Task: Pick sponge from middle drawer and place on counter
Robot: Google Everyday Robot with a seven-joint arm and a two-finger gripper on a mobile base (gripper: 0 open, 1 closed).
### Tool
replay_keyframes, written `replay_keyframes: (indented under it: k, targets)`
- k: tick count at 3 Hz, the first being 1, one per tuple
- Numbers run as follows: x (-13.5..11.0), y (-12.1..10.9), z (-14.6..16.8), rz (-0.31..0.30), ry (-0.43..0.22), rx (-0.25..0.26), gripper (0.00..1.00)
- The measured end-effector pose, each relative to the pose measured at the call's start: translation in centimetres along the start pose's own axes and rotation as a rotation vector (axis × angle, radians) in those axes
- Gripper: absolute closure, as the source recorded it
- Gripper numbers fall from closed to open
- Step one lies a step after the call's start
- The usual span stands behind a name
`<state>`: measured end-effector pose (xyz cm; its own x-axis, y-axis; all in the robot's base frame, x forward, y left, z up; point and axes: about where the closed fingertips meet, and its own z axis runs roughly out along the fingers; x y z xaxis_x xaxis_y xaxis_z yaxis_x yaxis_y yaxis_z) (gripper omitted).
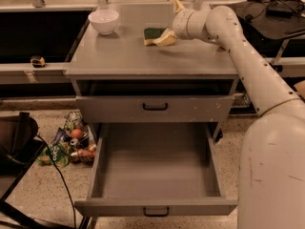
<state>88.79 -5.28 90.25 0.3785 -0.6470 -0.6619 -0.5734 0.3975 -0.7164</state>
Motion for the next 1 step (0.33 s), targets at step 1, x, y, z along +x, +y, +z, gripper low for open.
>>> replay_keyframes:
  k: [1]
  targets:
    - [0.02,-0.02,-0.01,0.000,0.000,0.000,0.00]
